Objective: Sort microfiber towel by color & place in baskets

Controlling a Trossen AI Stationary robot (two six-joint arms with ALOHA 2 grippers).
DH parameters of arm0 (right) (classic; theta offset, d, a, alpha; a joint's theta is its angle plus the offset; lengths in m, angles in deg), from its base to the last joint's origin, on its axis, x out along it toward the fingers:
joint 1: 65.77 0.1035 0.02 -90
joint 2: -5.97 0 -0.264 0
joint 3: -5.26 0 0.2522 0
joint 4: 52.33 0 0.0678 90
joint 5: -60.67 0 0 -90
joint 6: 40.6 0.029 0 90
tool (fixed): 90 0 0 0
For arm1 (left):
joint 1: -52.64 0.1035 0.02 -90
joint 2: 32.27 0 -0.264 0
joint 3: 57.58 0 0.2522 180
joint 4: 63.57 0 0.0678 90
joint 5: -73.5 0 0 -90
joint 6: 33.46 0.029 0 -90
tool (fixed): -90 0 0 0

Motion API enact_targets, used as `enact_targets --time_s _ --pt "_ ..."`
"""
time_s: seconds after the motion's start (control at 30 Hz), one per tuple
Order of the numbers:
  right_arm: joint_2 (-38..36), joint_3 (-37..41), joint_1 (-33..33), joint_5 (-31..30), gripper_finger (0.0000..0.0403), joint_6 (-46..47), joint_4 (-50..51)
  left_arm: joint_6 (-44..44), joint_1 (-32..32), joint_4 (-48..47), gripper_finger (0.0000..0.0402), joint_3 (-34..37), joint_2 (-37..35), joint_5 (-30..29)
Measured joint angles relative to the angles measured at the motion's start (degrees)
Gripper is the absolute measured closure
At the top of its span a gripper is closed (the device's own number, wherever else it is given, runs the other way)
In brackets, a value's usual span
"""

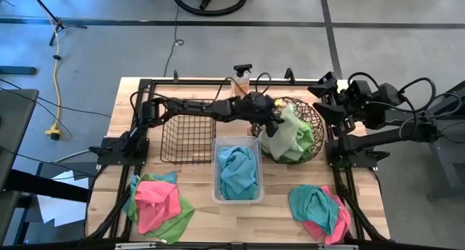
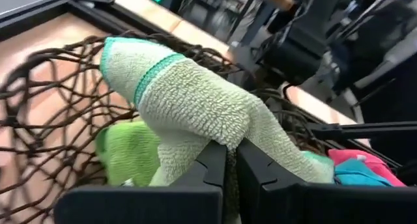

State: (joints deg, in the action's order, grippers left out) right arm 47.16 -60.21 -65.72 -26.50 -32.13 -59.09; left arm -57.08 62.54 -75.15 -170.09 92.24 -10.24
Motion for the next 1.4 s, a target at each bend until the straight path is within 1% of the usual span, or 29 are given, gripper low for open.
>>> enact_targets --time_s 0.17,0.27,0.5,0.53,0.6,0.67,0.77,0.9,1.17,1.33,1.4 --pt "0.0 0.0 0.0 0.0 0.0167 0.0 0.0 4.4 0.8 -14.2 0.0401 -8.1 0.1 -0.1" --pt "0.0 0.0 0.0 0.0 0.0167 0.0 0.0 6.5 1.0 -20.6 0.0401 -11.1 0.6 -0.8" --pt "0.0 0.0 0.0 0.0 0.0167 0.0 0.1 7.4 0.4 -22.5 0.0401 -11.5 3.3 -1.5" --pt "0.0 0.0 0.0 0.0 0.0167 0.0 0.1 7.7 0.3 -24.0 0.0400 -11.3 3.6 -1.5" --pt "0.0 0.0 0.0 -0.2 0.0167 0.0 0.2 7.8 -0.1 -23.5 0.0393 -11.4 4.9 -2.9" --pt "0.1 0.0 0.0 -0.2 0.0167 0.0 0.4 7.8 -0.3 -25.3 0.0380 -11.3 5.3 -3.2" --pt "0.1 0.0 0.0 -0.5 0.0167 0.0 0.6 8.6 -0.6 -24.8 0.0350 -11.5 6.9 -3.4" --pt "0.1 0.0 0.0 -1.2 0.0167 0.0 1.0 9.3 -1.3 -25.7 0.0301 -11.3 8.2 -4.3" --pt "0.2 0.0 0.0 -1.2 0.0167 0.4 1.3 8.7 -1.5 -23.9 0.0201 -11.3 7.6 -5.2" --pt "0.2 0.0 0.0 -1.2 0.0167 0.4 1.4 9.7 -1.2 -27.4 0.0160 -14.3 6.8 -2.6" --pt "0.2 0.0 0.0 -1.2 0.0167 0.4 1.4 11.0 -1.0 -30.9 0.0151 -16.0 6.5 -1.9"
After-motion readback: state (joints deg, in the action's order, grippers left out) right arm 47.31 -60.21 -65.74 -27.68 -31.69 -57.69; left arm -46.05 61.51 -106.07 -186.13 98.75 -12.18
